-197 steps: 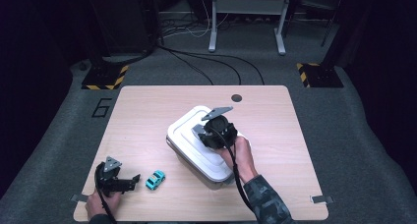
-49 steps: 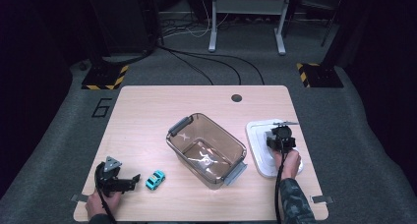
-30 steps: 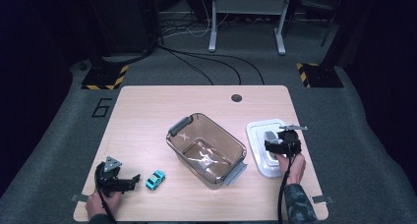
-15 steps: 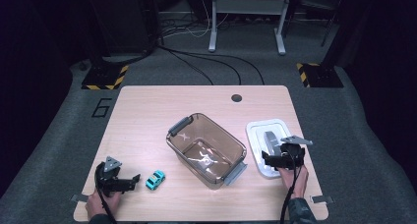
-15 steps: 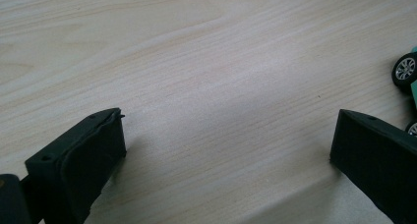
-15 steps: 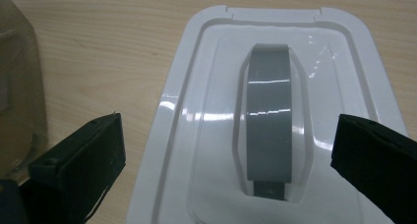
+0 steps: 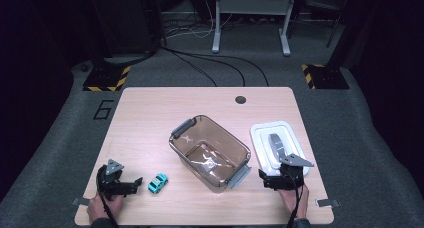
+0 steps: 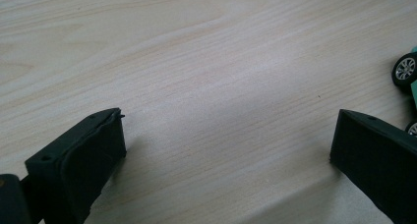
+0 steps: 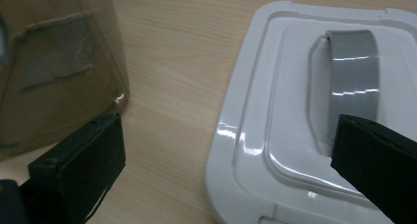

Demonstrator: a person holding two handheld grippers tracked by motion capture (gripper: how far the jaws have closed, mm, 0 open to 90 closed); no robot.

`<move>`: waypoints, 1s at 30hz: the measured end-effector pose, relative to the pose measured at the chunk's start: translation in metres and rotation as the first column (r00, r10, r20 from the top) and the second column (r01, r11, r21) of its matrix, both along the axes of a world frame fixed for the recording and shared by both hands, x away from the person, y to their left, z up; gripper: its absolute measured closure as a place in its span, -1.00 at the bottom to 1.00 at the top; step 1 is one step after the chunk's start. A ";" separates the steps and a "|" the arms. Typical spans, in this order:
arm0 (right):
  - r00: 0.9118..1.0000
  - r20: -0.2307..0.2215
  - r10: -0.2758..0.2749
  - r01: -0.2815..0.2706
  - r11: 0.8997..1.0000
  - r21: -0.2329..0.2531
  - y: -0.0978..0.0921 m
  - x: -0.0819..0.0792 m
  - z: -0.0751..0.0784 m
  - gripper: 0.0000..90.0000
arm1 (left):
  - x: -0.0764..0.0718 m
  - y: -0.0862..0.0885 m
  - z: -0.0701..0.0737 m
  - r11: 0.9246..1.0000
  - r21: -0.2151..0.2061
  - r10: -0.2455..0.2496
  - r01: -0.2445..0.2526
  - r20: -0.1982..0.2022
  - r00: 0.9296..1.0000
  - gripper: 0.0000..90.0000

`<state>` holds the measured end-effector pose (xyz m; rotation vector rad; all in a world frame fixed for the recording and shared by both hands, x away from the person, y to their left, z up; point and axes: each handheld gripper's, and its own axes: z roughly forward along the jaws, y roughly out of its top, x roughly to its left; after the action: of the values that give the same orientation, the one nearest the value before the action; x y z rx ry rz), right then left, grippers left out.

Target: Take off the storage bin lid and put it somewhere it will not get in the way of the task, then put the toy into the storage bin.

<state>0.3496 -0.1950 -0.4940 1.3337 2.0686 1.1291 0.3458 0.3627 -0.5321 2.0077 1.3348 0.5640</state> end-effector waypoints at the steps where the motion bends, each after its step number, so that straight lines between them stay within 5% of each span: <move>1: 1.000 0.000 0.000 0.000 1.000 0.000 0.000 0.000 0.000 -1.00 | 0.000 0.000 0.000 1.000 0.000 0.000 0.000 0.000 1.000 -1.00; 12: 0.992 0.005 0.130 -0.130 0.991 0.015 0.020 -0.018 -0.019 -1.00 | 0.000 0.000 0.000 1.000 0.000 0.000 0.000 0.000 1.000 -1.00; 16: 0.976 0.012 0.219 -0.219 0.976 0.016 0.025 -0.024 -0.024 -1.00 | 0.000 0.000 0.000 1.000 -0.002 0.001 -0.001 0.002 1.000 -1.00; 24: 0.957 -0.001 0.290 -0.290 0.957 -0.008 0.030 -0.026 -0.028 -1.00 | 0.000 0.000 0.000 1.000 0.000 0.000 0.000 0.000 1.000 -1.00; 25: 0.950 -0.020 0.311 -0.311 0.950 -0.018 0.032 -0.025 -0.030 -1.00 | 0.000 0.000 0.000 1.000 -0.001 0.000 0.000 0.002 1.000 -1.00; 30: 0.944 -0.065 0.324 -0.329 0.940 -0.088 0.041 -0.024 -0.033 -1.00 | 0.000 0.000 0.000 1.000 0.000 0.000 0.000 0.002 1.000 -1.00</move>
<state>0.3252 -0.1542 -0.5270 1.0043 2.4133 1.1162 0.3458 0.3627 -0.5323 2.0066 1.3332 0.5654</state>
